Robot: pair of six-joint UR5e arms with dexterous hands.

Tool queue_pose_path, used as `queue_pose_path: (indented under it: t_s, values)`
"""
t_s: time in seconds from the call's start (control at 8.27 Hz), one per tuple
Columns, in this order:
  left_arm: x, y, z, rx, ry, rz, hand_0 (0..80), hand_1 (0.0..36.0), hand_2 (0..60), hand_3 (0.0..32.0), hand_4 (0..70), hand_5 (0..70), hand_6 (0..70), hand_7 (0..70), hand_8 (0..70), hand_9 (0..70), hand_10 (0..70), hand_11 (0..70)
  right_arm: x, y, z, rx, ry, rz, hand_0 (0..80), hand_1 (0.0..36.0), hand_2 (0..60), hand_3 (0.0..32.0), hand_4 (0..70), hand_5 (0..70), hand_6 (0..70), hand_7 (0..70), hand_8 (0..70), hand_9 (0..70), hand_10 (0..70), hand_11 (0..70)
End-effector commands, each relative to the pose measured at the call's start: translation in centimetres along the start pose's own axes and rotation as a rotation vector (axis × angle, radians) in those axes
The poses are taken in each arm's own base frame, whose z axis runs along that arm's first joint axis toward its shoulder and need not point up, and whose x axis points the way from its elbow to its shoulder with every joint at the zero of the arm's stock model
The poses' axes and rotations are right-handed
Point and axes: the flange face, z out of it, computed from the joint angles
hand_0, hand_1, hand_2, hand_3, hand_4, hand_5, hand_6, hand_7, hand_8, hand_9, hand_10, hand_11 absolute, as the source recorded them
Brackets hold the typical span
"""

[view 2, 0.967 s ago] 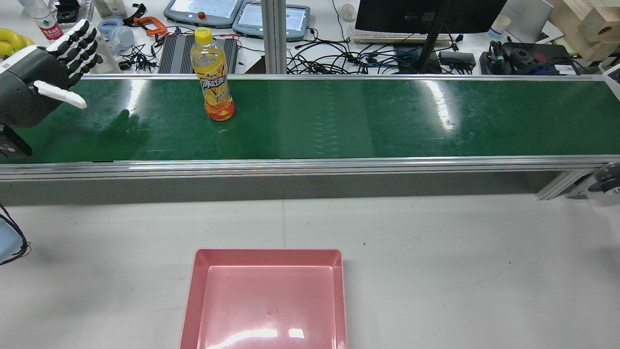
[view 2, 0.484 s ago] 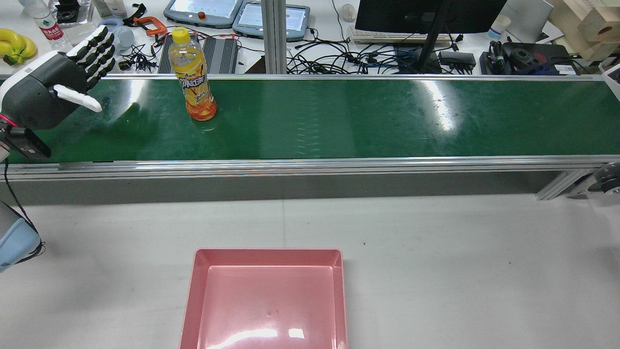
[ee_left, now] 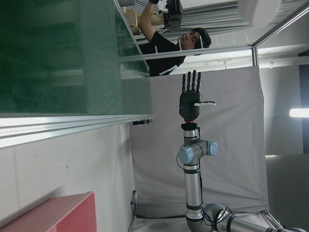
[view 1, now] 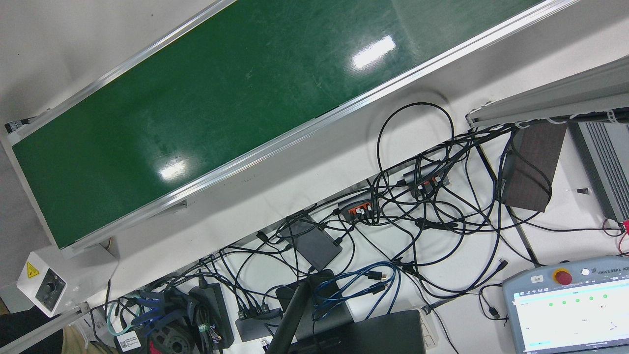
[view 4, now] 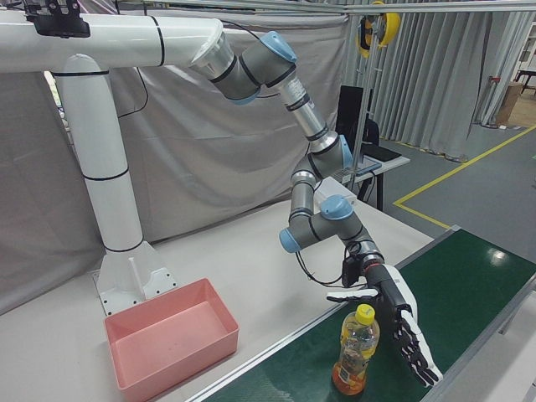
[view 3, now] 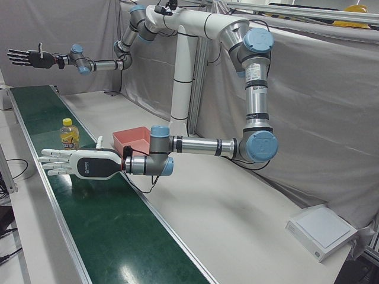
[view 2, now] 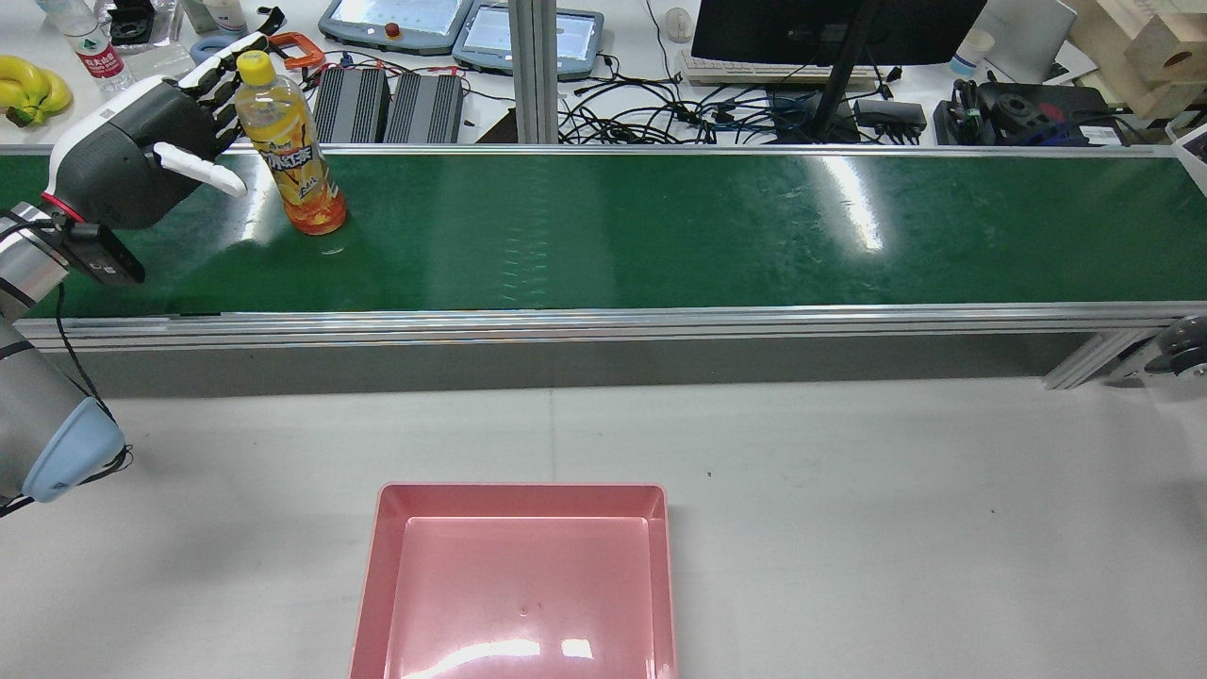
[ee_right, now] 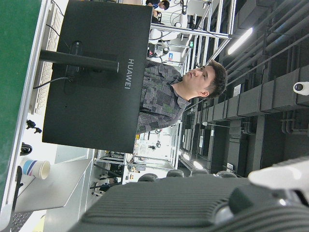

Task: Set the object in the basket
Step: 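Close the left hand fingers around the juice bottle and lift it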

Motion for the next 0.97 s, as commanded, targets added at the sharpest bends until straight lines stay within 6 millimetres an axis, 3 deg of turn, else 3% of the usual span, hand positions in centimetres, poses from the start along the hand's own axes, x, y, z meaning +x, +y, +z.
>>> queue_pose_path:
  t_s: [0.0, 0.12, 0.24, 0.36, 0.48, 0.6, 0.73, 0.85]
  values:
    - [0.5, -0.4, -0.3, 0.011, 0.024, -0.006, 70.2, 14.0, 0.0, 0.0, 0.0, 16.2, 0.0, 0.0, 0.0, 0.0, 0.0, 0.9, 0.0, 0.0, 0.0, -0.001, 0.000, 0.000, 0.0, 0.0, 0.0, 0.0, 0.0, 0.0, 0.0, 0.0, 0.0, 0.0, 0.0, 0.0]
    - [0.9, -0.5, -0.5, 0.021, 0.059, -0.019, 79.1, 14.3, 0.0, 0.0, 8.5, 29.1, 0.0, 2.0, 0.4, 1.7, 11.6, 19.4, 0.0, 0.0, 0.0, -0.001, 0.000, 0.000, 0.0, 0.0, 0.0, 0.0, 0.0, 0.0, 0.0, 0.0, 0.0, 0.0, 0.0, 0.0]
    - [1.0, -0.5, -0.5, 0.026, 0.071, -0.044, 80.0, 16.6, 0.0, 0.0, 70.0, 55.3, 26.0, 44.3, 32.2, 46.8, 61.0, 70.0, 0.0, 0.0, 0.0, -0.001, 0.000, 0.000, 0.0, 0.0, 0.0, 0.0, 0.0, 0.0, 0.0, 0.0, 0.0, 0.0, 0.0, 0.0]
    - [1.1, -0.5, -0.6, 0.038, 0.070, -0.041, 80.0, 23.6, 41.5, 0.0, 70.0, 70.0, 70.0, 70.0, 70.0, 70.0, 70.0, 70.0, 0.0, 0.0, 0.0, 0.001, 0.000, 0.000, 0.0, 0.0, 0.0, 0.0, 0.0, 0.0, 0.0, 0.0, 0.0, 0.0, 0.0, 0.0]
    - [1.2, -0.1, -0.7, 0.051, 0.067, -0.037, 72.8, 25.8, 60.0, 0.0, 70.0, 70.0, 70.0, 70.0, 70.0, 70.0, 70.0, 70.0, 0.0, 0.0, 0.0, -0.001, 0.000, 0.000, 0.0, 0.0, 0.0, 0.0, 0.0, 0.0, 0.0, 0.0, 0.0, 0.0, 0.0, 0.0]
    - [1.4, 1.3, -0.6, 0.063, 0.062, -0.026, 64.0, 26.3, 60.0, 0.0, 70.0, 70.0, 70.0, 70.0, 70.0, 70.0, 70.0, 70.0, 0.0, 0.0, 0.0, -0.001, 0.000, 0.000, 0.0, 0.0, 0.0, 0.0, 0.0, 0.0, 0.0, 0.0, 0.0, 0.0, 0.0, 0.0]
    - [2.2, 4.2, -1.0, 0.066, 0.060, -0.015, 62.1, 30.1, 60.0, 0.0, 70.0, 70.0, 70.0, 70.0, 70.0, 70.0, 70.0, 70.0, 0.0, 0.0, 0.0, 0.001, 0.000, 0.000, 0.0, 0.0, 0.0, 0.0, 0.0, 0.0, 0.0, 0.0, 0.0, 0.0, 0.0, 0.0]
    - [2.8, 6.0, -1.6, 0.064, 0.059, -0.017, 61.8, 31.4, 60.0, 0.0, 70.0, 70.0, 70.0, 70.0, 70.0, 70.0, 70.0, 70.0, 0.0, 0.0, 0.0, -0.001, 0.000, 0.000, 0.0, 0.0, 0.0, 0.0, 0.0, 0.0, 0.0, 0.0, 0.0, 0.0, 0.0, 0.0]
